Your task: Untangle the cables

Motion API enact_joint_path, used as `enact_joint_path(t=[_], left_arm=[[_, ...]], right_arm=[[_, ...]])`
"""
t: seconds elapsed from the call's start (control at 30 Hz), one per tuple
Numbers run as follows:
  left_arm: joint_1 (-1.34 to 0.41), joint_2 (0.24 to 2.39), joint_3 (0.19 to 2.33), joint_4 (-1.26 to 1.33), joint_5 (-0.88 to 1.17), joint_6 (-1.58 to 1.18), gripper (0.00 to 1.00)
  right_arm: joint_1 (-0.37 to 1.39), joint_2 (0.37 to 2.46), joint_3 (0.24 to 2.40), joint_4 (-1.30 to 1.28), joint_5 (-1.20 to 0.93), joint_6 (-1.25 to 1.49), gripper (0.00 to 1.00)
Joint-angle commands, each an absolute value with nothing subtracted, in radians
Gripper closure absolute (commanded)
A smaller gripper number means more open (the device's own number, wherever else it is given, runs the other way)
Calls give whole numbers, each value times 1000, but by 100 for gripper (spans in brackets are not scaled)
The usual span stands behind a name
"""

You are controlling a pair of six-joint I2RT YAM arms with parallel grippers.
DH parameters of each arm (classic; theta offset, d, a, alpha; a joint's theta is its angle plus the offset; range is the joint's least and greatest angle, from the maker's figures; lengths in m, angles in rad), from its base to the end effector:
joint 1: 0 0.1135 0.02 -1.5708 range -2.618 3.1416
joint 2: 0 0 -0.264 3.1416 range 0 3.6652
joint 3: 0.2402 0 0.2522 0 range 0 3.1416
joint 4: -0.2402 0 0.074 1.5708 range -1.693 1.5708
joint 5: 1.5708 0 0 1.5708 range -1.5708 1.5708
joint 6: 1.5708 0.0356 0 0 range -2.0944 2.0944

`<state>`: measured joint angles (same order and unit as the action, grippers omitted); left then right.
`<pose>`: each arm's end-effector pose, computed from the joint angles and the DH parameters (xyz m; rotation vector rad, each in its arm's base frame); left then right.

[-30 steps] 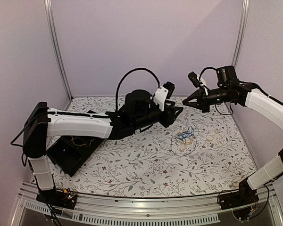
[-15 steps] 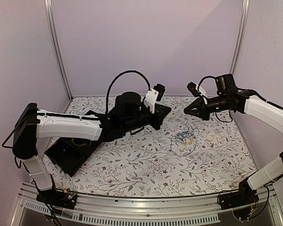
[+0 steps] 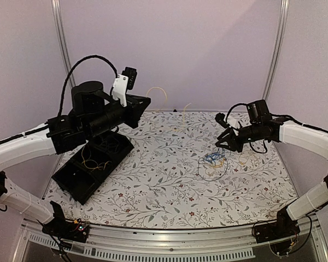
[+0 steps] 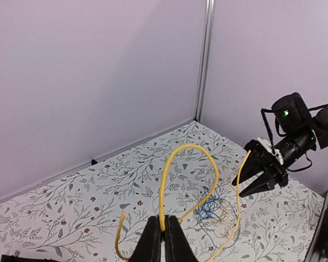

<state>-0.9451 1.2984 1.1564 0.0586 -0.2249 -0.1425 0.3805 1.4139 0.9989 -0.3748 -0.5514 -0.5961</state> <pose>0.1870 -0.2452 0.3834 0.4964 1.6173 -0.6383 0.2721 0.1289 0.2563 -1.2927 1.8726 0.5356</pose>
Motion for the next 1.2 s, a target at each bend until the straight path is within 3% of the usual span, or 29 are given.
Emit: enact_joint_path(t=[0.0, 0.37, 1.17], left_arm=[[-898, 1199, 1125, -267, -330, -145, 100], [-638, 1028, 1034, -652, -456, -303, 100], [-343, 1276, 904, -635, -626, -250, 100]], right_arm=[[385, 1444, 989, -356, -519, -634, 66], [386, 1443, 983, -360, -479, -662, 61], [386, 1479, 996, -397, -479, -692, 59]])
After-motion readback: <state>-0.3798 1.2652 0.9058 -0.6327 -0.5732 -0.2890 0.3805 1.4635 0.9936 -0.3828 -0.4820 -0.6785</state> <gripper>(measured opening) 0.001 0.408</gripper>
